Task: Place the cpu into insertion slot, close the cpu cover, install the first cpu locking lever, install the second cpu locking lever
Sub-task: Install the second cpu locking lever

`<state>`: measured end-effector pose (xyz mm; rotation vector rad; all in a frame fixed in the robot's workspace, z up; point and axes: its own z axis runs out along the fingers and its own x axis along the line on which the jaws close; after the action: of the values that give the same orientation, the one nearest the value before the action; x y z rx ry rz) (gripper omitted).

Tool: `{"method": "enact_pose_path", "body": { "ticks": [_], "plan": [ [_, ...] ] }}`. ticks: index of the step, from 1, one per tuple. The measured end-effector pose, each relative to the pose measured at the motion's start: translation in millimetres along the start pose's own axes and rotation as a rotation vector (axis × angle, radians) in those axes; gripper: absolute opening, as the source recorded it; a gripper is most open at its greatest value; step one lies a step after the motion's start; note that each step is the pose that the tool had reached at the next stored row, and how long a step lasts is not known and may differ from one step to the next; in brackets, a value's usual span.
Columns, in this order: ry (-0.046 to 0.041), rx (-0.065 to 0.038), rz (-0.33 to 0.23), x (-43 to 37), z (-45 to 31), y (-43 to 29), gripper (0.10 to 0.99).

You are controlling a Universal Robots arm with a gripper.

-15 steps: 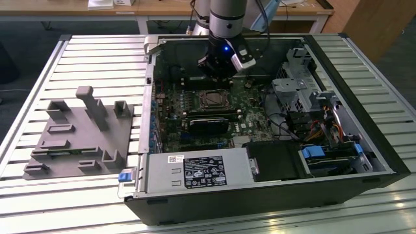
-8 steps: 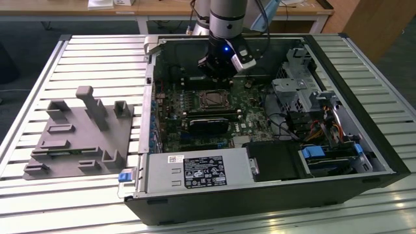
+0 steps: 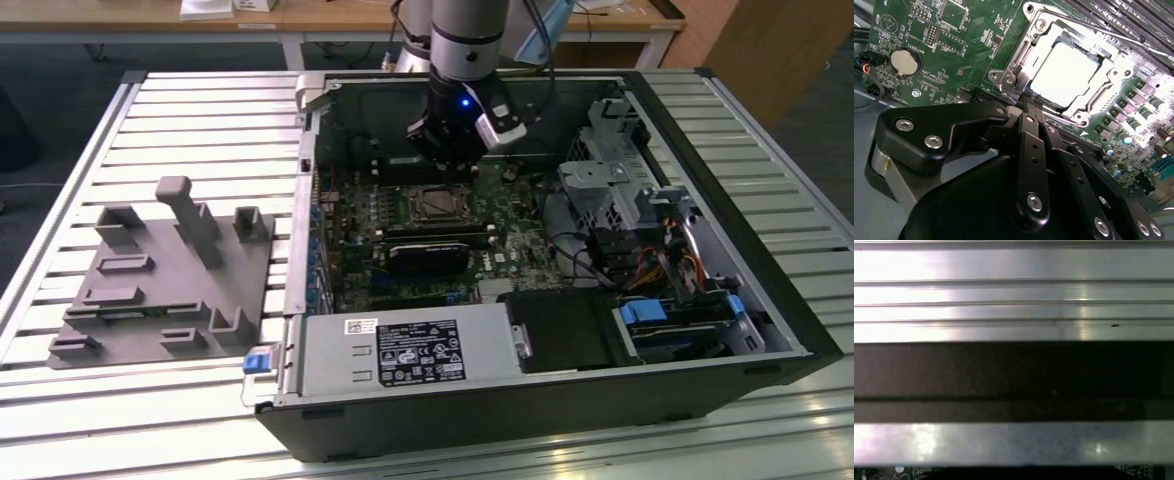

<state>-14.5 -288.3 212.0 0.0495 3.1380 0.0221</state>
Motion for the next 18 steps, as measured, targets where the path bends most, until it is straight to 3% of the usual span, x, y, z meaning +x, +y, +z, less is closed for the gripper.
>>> {"method": "enact_pose_path", "body": {
  "ticks": [18],
  "plan": [
    [0.0000,0.000,0.000,-0.1,-2.6,-2.0,0.106]
  ]
}}
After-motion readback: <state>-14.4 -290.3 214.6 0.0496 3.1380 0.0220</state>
